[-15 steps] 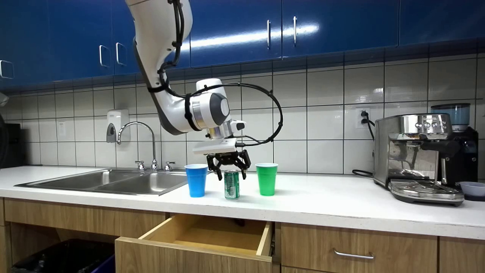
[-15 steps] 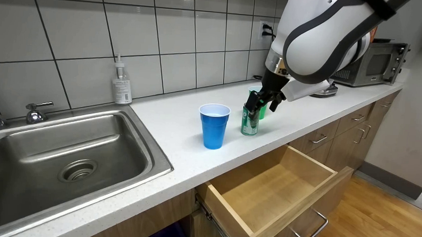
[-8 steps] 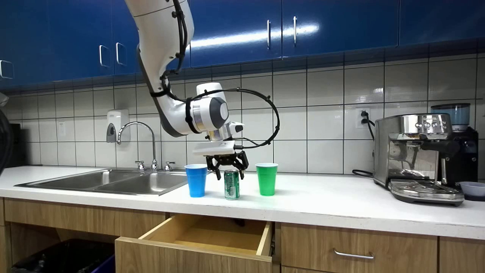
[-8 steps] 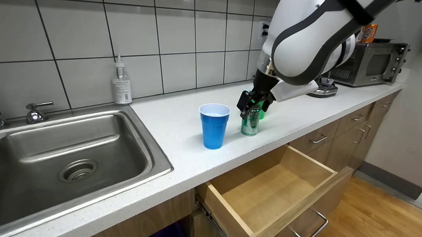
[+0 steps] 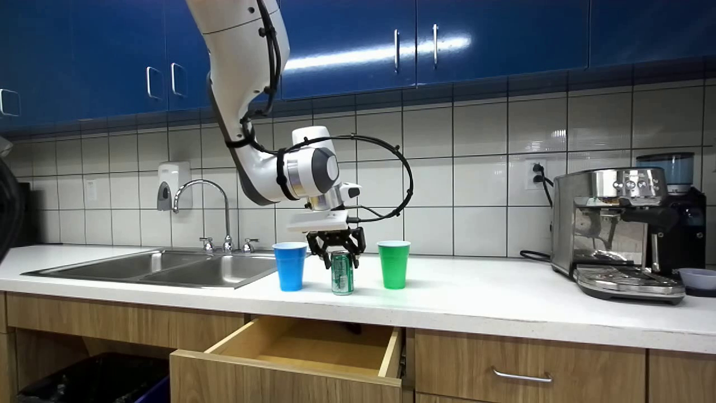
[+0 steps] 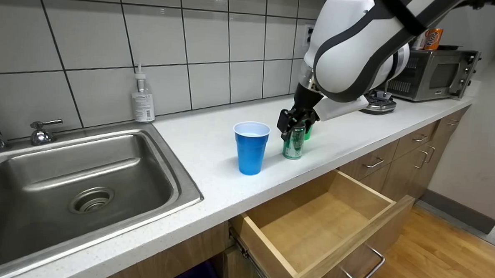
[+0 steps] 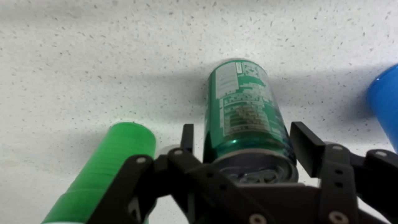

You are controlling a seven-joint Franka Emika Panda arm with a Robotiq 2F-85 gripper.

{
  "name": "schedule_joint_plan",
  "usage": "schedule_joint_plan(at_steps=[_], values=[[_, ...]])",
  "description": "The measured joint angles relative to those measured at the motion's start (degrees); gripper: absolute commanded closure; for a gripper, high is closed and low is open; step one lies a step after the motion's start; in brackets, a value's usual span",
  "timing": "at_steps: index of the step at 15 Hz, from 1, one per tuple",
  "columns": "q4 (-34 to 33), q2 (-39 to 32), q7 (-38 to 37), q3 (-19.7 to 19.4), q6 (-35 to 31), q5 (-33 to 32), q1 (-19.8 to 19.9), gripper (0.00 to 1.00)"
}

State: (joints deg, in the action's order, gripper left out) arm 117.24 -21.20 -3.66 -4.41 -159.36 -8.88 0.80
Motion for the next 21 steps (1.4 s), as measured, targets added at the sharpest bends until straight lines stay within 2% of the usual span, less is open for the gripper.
schedule_joint_plan(at_steps=[2, 13, 21], values=[[-0.11, -0.19, 0.0, 0.01, -0.01, 0.01, -0.01, 0.62], [0.91, 0.62, 0.0, 0.07, -1.43, 0.06, -0.24, 0.62], [8.5, 6.81, 0.0, 0.68, -4.08, 1.19, -0.49, 0.62]])
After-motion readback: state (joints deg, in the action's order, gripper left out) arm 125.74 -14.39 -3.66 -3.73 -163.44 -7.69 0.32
